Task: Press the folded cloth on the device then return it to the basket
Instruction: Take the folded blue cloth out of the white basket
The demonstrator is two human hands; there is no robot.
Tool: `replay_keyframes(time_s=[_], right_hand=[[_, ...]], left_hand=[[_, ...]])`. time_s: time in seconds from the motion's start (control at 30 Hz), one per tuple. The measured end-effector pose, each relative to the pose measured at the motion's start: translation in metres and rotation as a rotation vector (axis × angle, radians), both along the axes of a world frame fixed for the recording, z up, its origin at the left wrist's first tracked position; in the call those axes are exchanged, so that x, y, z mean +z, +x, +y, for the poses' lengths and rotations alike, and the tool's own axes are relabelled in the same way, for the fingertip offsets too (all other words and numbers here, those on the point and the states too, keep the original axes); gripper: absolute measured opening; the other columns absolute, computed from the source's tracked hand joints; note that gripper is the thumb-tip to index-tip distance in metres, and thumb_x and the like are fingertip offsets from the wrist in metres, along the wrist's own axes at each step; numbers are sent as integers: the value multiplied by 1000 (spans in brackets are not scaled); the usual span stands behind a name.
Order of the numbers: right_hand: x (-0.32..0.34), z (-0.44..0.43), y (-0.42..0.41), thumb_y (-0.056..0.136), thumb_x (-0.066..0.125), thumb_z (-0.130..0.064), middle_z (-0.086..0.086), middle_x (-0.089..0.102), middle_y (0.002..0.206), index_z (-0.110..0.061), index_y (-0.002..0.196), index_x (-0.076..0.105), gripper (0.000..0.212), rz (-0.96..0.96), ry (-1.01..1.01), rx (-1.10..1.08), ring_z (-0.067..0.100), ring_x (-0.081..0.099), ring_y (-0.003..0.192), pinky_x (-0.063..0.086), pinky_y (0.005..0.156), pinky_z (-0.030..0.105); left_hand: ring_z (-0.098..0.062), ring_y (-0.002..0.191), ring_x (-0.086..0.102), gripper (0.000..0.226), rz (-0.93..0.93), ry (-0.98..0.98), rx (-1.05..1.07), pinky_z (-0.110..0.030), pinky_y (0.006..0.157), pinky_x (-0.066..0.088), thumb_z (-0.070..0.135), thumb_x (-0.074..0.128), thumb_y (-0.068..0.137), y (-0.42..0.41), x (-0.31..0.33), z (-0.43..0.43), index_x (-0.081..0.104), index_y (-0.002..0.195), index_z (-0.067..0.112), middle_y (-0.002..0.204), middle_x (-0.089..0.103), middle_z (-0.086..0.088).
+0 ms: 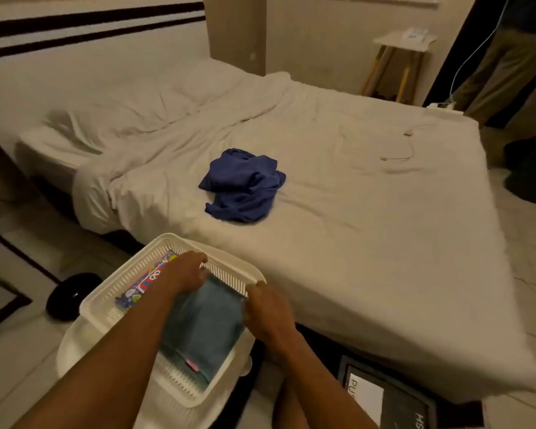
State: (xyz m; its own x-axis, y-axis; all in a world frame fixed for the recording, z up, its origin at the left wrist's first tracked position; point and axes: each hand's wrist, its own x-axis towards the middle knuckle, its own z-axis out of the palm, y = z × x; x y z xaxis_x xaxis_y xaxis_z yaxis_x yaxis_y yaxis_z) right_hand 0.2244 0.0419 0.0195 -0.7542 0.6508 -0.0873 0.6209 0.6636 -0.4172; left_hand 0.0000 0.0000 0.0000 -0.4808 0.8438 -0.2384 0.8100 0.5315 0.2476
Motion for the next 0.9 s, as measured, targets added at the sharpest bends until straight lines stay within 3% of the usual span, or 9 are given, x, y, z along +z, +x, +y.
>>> replay_keyframes(time_s=[0.17, 0.37, 0.5, 0.67, 0.77, 0.9], right_hand=[[-15, -7, -19, 99, 48, -11, 19, 59, 128, -5, 123, 60, 28, -166, 60, 85, 36, 59, 116, 49, 93, 43], [-28, -3, -37, 96, 54, 0, 22, 67, 118, 1, 113, 67, 21, -278, 141, 130, 36, 65, 108, 50, 94, 42], [-36, -2, -42, 95, 58, -2, 18, 70, 110, -1, 107, 69, 16, -290, 150, 138, 32, 67, 102, 53, 91, 40], [-45, 2, -40, 97, 58, -8, 16, 67, 121, -2, 117, 65, 22, -249, 110, 114, 30, 64, 112, 49, 99, 38], [-43, 2, -44, 96, 58, -3, 19, 68, 116, 2, 113, 67, 20, -280, 136, 136, 33, 65, 109, 48, 98, 41], [-46, 7, -46, 95, 56, -1, 19, 70, 109, -1, 106, 69, 17, -316, 151, 129, 35, 67, 103, 46, 96, 43]], left_hand=[[-32, 122, 56, 35, -76, 32, 16, -40, 102, 43, 23, 58, 92, -12, -30, -13, 61, 125, 11, 131, 61, -15], [-32, 121, 56, 34, -99, 177, 75, -41, 100, 43, 18, 60, 93, -14, -48, -10, 60, 126, 10, 130, 62, -14], [-32, 111, 61, 29, -137, 181, 111, -40, 91, 48, 19, 69, 84, -18, -57, -4, 67, 112, 11, 116, 68, -13], [-28, 99, 65, 19, -197, 238, 203, -33, 82, 47, 13, 74, 81, -14, -57, 5, 71, 100, 11, 104, 70, -11], [-26, 88, 67, 11, -214, 264, 268, -29, 72, 46, 16, 79, 74, -22, -60, 6, 72, 83, 17, 90, 72, -7], [-22, 78, 64, 18, -251, 256, 257, -32, 72, 50, 13, 81, 70, -22, -48, 11, 66, 75, 20, 79, 65, -1]])
